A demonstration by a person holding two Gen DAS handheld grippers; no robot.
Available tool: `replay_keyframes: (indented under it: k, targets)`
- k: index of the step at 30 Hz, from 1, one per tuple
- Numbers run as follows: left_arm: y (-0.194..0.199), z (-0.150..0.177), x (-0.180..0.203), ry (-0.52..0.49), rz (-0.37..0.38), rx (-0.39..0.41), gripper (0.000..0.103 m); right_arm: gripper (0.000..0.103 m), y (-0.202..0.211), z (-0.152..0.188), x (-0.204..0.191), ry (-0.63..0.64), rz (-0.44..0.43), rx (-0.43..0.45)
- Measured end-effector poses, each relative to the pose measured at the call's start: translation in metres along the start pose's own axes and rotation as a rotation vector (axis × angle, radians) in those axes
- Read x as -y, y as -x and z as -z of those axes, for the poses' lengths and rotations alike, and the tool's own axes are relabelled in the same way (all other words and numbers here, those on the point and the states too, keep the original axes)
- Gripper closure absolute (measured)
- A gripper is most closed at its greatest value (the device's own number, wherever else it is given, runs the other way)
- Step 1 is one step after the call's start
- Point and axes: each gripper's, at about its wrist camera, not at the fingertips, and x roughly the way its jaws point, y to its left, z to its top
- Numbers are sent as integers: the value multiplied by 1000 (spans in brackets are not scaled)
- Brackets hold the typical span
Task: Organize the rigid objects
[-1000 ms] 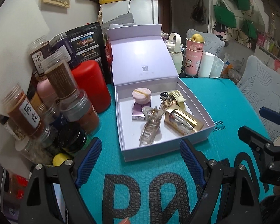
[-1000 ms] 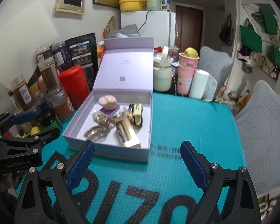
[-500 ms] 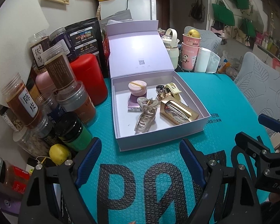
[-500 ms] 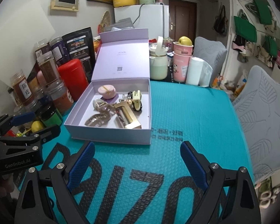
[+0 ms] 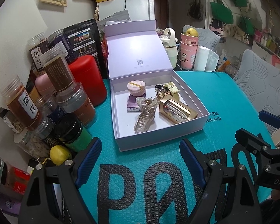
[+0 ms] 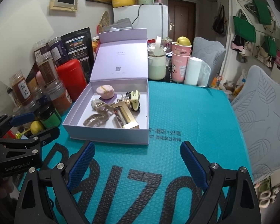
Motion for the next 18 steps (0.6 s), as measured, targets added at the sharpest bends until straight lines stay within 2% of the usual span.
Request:
replay_keyframes:
  k: [18]
  targets:
    - [2, 1, 2, -7, 16, -3, 17, 9, 0, 3, 0, 6, 8, 1]
